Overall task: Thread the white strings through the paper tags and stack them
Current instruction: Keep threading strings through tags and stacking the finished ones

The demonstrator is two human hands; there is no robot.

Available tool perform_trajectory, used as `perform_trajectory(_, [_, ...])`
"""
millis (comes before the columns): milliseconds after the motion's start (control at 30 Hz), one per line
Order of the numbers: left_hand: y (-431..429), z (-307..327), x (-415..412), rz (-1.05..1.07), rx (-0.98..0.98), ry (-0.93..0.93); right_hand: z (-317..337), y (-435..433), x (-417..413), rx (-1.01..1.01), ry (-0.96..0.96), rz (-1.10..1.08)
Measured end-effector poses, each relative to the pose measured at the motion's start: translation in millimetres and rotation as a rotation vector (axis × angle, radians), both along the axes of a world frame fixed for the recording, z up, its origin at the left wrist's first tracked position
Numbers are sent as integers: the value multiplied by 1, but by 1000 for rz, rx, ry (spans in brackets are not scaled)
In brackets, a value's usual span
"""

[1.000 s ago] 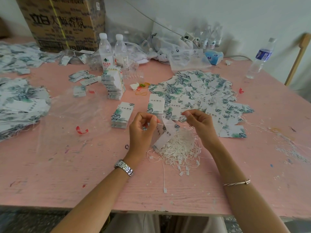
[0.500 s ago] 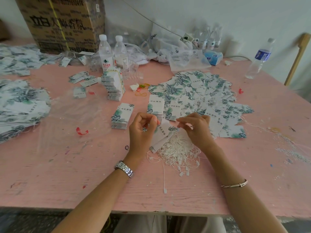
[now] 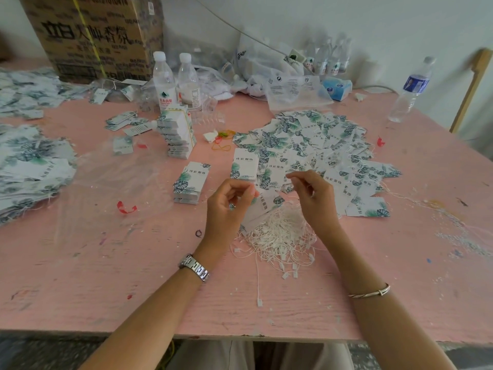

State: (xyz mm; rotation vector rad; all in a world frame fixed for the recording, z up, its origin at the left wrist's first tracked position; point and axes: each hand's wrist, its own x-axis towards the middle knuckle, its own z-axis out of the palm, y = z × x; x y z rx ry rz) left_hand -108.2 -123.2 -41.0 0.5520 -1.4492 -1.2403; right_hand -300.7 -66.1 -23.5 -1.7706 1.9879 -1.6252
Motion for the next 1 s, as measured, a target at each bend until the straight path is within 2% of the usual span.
perform_trajectory(133, [0,1,-1,7,-37,-56,1,-1,2,37,-124,70])
perform_trajectory(267, [1,2,-2,28,-24,-83,6,1,8,45,-428,226])
perform_trajectory(333, [1,2,-2,45,-7,-94,7,1,11,46,-505,282])
perform_trajectory(633, [0,-2,-4,104,-21,-194,3,2,16,58,-577,464])
perform_trajectory(1000, [-1,-7,-2,62,-81,-252,2,1,23,124,-538,457])
